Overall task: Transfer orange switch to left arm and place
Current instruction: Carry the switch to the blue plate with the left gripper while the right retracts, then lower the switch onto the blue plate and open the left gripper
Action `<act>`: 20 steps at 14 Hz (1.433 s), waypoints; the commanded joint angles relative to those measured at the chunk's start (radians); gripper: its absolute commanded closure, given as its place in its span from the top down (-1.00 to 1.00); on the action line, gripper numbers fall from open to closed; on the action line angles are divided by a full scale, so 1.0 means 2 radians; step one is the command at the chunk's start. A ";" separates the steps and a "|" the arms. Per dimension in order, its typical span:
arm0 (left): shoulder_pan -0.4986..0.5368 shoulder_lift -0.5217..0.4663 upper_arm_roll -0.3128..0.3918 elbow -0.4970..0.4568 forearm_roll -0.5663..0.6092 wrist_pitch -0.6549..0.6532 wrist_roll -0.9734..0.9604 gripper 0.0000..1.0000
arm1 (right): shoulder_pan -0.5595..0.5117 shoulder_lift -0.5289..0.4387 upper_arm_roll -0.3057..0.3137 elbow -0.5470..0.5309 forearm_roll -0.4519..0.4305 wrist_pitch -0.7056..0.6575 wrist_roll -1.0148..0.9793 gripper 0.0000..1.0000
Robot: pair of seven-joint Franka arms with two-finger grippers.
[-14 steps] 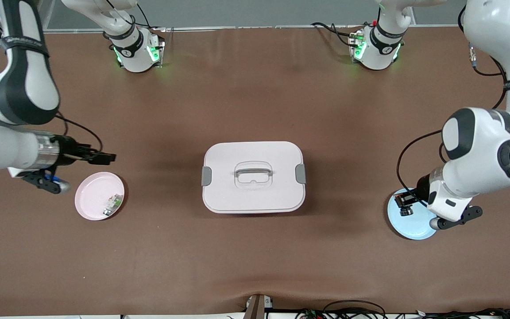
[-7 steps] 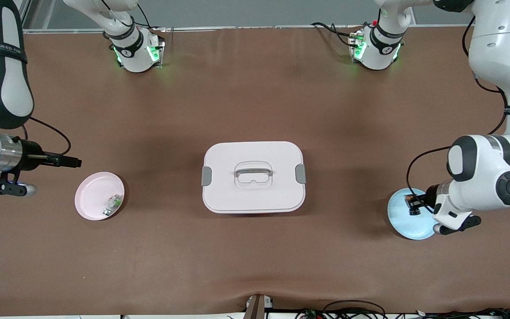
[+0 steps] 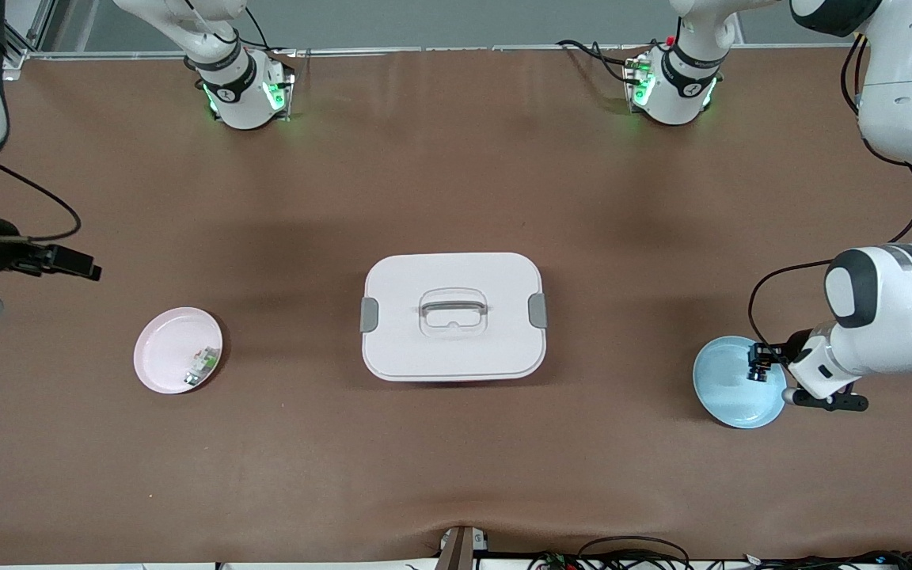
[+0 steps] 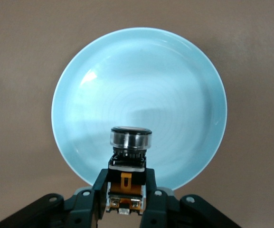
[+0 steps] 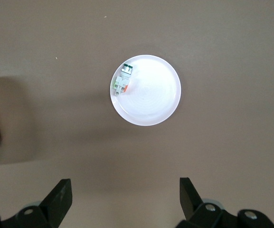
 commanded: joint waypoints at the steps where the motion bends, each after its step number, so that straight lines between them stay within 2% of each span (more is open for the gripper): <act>1: 0.009 0.002 -0.005 -0.008 0.010 0.037 0.095 -1.00 | -0.009 -0.042 0.011 -0.019 -0.012 -0.025 -0.002 1.00; 4: 0.007 0.003 -0.005 -0.006 0.010 0.071 0.213 -1.00 | -0.007 -0.087 0.013 -0.043 -0.012 -0.041 0.000 1.00; 6: 0.004 0.007 -0.006 -0.007 0.009 0.079 0.251 -1.00 | -0.007 -0.143 0.013 -0.107 -0.012 -0.020 0.000 1.00; 8: 0.008 0.014 -0.007 -0.007 0.006 0.079 0.291 -1.00 | -0.007 -0.213 0.014 -0.193 -0.012 0.026 0.000 1.00; 9: 0.008 0.015 -0.007 -0.007 0.003 0.079 0.304 -1.00 | -0.007 -0.227 0.014 -0.210 -0.012 0.032 0.000 1.00; 11: 0.006 0.015 -0.007 -0.010 0.003 0.079 0.307 -1.00 | -0.007 -0.228 0.014 -0.208 -0.012 0.030 0.000 1.00; 12: 0.004 0.015 -0.008 -0.010 0.003 0.078 0.307 -0.76 | -0.007 -0.228 0.014 -0.207 -0.013 0.030 0.000 1.00; 13: 0.002 0.015 -0.009 -0.008 0.003 0.078 0.307 0.43 | -0.007 -0.228 0.014 -0.203 -0.013 0.029 0.000 1.00; 14: 0.002 0.011 -0.010 -0.009 0.003 0.076 0.306 0.99 | -0.007 -0.227 0.014 -0.199 -0.013 0.026 0.000 1.00; 18: 0.009 -0.008 -0.020 -0.004 -0.005 0.052 0.298 1.00 | -0.007 -0.217 0.014 -0.164 -0.014 0.014 -0.001 1.00; 20: 0.008 -0.021 -0.020 0.015 -0.020 0.011 0.286 1.00 | -0.006 -0.199 0.014 -0.141 -0.014 0.014 -0.001 1.00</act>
